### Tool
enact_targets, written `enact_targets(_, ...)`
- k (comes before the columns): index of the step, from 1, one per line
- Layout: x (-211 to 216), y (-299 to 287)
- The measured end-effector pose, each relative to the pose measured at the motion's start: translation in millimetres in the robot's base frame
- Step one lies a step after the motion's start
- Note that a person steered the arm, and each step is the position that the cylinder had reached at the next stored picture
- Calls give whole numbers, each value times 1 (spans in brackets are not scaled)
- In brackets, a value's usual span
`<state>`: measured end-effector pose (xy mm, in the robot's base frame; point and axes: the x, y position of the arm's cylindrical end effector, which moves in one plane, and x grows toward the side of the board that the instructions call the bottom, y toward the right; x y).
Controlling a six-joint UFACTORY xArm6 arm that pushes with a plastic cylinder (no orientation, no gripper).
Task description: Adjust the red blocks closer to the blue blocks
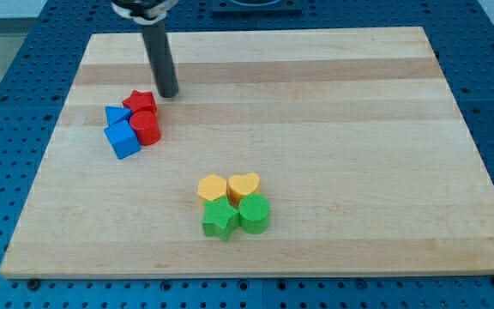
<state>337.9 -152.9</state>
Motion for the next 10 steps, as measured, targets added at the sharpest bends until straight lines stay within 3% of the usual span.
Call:
enact_targets(8, 15, -20)
enact_targets(9, 11, -21)
enact_targets(10, -31, 11)
